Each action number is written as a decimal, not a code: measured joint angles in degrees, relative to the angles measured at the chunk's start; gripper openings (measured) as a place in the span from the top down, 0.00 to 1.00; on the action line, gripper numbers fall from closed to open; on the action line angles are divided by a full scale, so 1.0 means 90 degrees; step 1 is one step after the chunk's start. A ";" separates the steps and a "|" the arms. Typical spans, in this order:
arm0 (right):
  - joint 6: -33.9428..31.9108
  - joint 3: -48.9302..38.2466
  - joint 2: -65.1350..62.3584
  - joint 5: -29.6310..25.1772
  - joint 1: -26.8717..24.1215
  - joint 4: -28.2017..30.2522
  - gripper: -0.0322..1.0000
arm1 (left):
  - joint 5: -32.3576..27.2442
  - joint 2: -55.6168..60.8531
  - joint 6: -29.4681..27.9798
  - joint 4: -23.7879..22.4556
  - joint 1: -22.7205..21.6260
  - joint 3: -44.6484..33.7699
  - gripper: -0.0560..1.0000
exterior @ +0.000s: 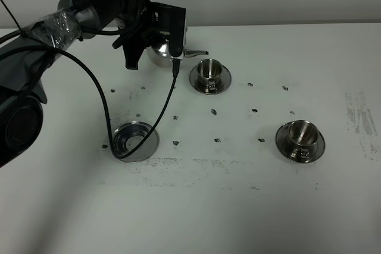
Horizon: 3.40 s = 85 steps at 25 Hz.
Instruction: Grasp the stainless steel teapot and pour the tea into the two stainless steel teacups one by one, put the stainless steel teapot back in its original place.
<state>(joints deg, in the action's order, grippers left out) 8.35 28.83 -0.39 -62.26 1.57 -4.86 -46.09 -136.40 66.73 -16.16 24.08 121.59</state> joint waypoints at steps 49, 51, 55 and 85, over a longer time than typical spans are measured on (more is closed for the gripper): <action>0.0005 0.0000 0.0000 0.0000 0.0000 0.0000 0.43 | 0.0604 -0.0071 0.0915 -0.0589 0.0089 0.0000 0.77; 0.0005 0.0000 0.0000 0.0000 0.0000 0.0000 0.43 | 0.0623 -0.0071 0.0915 -0.0589 0.0089 0.0000 0.77; 0.0005 0.0000 0.0000 0.0000 0.0000 0.0000 0.43 | 0.0662 -0.0071 0.0915 -0.0661 0.0134 0.0000 0.77; 0.0005 0.0000 0.0000 0.0000 0.0000 0.0000 0.43 | 0.0895 -0.0071 0.0909 -0.1020 0.0141 0.0000 0.77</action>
<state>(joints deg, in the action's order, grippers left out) 8.40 28.83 -0.39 -62.26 1.57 -4.86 -38.03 -137.05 74.92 -25.34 25.35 121.59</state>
